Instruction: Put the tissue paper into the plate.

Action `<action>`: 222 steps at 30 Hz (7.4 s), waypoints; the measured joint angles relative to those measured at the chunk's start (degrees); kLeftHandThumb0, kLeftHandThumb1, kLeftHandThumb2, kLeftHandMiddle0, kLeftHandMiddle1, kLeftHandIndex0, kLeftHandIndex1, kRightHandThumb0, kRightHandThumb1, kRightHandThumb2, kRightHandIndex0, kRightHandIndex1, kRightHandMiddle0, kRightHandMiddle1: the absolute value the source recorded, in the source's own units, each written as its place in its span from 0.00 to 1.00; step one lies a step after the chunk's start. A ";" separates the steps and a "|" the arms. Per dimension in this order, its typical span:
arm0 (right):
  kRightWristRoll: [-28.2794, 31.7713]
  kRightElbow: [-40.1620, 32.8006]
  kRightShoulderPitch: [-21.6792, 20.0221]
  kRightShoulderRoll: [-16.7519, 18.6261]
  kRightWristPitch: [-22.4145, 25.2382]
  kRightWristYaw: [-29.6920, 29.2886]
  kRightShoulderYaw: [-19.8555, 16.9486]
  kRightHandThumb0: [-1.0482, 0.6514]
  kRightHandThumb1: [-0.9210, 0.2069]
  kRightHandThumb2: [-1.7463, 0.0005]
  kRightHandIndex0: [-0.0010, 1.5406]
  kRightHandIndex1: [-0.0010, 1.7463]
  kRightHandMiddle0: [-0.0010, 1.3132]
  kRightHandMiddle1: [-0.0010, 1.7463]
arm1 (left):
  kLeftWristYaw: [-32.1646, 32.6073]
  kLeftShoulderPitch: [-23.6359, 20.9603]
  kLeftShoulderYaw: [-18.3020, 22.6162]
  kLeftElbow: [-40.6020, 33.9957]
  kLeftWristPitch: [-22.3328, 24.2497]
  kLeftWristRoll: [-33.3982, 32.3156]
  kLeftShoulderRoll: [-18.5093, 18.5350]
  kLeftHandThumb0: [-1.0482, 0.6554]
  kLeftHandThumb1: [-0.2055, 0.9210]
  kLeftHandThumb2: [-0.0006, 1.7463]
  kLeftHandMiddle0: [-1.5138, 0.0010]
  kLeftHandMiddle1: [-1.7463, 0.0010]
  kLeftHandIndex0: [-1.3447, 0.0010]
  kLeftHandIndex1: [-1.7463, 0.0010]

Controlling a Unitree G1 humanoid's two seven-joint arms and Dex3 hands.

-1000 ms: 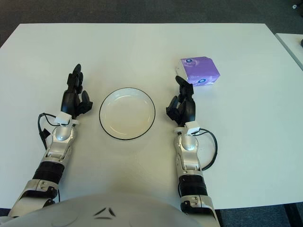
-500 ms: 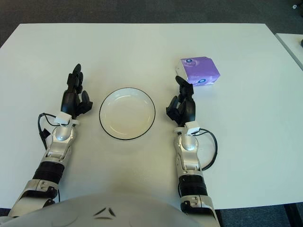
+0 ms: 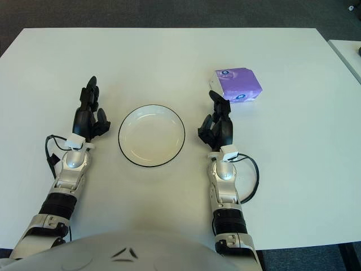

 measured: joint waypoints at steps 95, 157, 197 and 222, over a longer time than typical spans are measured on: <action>-14.20 -23.53 -30.62 -28.64 18.99 5.85 -11.43 0.33 0.13 0.49 0.15 0.00 0.00 0.47 | 0.01 -2.79 0.11 2.41 0.70 0.06 -0.22 0.16 1.00 0.54 0.89 1.00 1.00 0.82; -49.21 39.82 -63.50 -44.89 -2.56 14.09 28.78 0.00 0.00 0.91 0.00 0.00 0.00 0.00 | -0.01 -5.58 0.79 5.85 -0.33 -1.13 0.40 0.16 1.00 0.53 0.89 1.00 1.00 0.80; -44.75 45.59 -70.56 -45.68 -3.23 47.49 30.41 0.00 0.08 0.97 0.00 0.00 0.00 0.00 | -0.04 -5.53 1.03 5.77 -0.33 -1.10 0.67 0.16 1.00 0.54 0.88 1.00 1.00 0.81; -44.64 44.86 -70.08 -47.79 -3.34 45.88 30.41 0.00 0.06 0.97 0.00 0.00 0.00 0.00 | 0.16 -5.53 1.03 5.80 -0.33 -1.02 0.71 0.16 1.00 0.54 0.88 1.00 1.00 0.80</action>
